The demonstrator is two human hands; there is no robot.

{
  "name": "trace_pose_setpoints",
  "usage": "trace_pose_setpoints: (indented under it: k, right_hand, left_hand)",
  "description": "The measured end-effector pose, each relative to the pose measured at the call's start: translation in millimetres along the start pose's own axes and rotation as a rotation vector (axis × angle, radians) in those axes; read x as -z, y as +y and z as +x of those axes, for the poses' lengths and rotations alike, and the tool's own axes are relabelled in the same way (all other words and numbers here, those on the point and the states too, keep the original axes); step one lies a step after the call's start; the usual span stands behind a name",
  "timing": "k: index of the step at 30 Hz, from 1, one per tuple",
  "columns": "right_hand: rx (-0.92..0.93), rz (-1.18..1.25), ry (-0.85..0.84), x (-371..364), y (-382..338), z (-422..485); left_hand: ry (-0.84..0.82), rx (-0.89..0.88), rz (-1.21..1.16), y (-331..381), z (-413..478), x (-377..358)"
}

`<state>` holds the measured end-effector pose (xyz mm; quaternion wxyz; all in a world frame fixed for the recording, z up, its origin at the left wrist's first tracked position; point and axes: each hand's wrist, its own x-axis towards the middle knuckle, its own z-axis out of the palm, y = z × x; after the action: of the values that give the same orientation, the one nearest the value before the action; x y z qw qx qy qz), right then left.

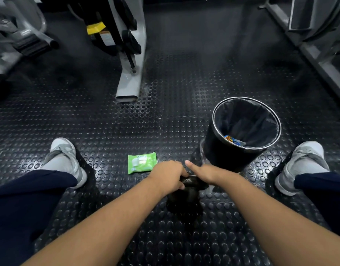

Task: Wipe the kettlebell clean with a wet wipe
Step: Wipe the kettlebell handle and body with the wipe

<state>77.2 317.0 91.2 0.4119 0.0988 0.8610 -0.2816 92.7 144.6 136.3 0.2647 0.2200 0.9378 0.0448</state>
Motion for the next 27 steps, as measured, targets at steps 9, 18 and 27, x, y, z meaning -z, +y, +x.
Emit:
trace_pose_setpoints:
  k: [9,18,27]
  right_hand:
    - [-0.080,0.305,0.006,-12.5,31.0,0.6]
    - [-0.001,0.049,0.033,-1.6,1.1,0.9]
    - [-0.054,0.307,0.000,-10.9,23.2,2.2]
  left_hand:
    - [0.004,0.007,-0.012,-0.9,0.9,-0.9]
    - [0.004,0.000,-0.016,-2.5,1.6,-2.5]
    - [0.029,0.012,-0.039,-2.6,1.8,-4.4]
